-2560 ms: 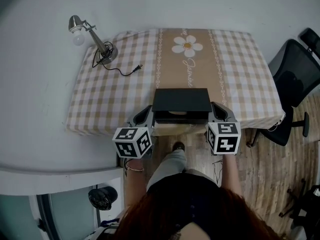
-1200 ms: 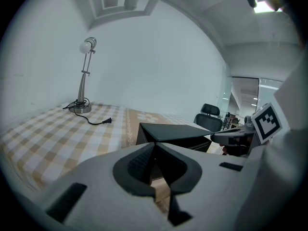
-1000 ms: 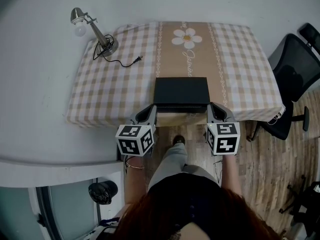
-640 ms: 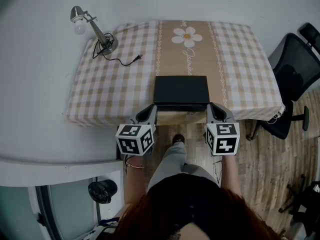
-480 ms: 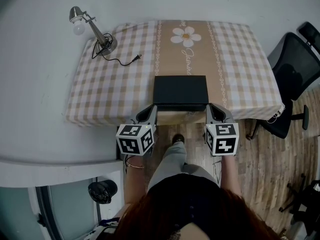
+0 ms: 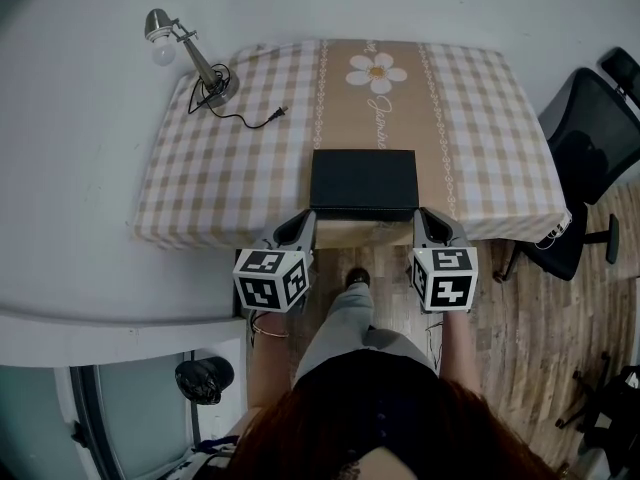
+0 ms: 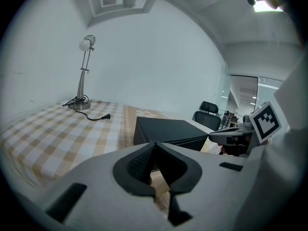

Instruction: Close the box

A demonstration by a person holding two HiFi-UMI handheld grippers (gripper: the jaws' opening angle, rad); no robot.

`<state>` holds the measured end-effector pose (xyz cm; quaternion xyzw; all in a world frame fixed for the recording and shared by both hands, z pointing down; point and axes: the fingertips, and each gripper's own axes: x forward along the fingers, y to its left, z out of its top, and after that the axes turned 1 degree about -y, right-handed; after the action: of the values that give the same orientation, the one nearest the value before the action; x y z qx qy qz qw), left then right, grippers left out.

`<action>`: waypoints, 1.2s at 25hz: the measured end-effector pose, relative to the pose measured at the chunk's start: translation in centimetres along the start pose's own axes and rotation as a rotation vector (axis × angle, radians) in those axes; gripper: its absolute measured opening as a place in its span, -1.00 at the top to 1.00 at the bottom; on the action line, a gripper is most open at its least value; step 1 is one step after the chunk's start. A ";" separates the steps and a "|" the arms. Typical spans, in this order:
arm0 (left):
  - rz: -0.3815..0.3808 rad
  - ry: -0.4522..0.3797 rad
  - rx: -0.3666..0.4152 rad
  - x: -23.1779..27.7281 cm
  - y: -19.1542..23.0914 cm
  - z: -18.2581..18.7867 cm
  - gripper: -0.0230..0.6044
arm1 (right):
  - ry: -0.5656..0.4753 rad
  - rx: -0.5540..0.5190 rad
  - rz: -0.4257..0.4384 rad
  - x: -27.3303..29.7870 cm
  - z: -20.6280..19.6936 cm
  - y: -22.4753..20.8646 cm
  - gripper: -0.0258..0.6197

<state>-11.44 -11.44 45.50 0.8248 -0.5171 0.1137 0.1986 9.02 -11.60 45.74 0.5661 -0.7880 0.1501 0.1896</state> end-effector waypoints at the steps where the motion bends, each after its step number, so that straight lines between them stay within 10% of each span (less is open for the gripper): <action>1: 0.001 -0.001 0.001 -0.1 0.0 0.0 0.83 | -0.003 -0.001 0.001 -0.1 0.1 0.1 0.86; 30: 0.018 -0.125 0.158 -7.1 -6.1 2.4 0.84 | -0.181 -0.077 0.109 -6.4 2.9 4.7 0.87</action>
<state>-9.10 -4.40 39.32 0.8387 -0.5252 0.1041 0.0994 6.00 -6.06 40.04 0.5261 -0.8367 0.0781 0.1308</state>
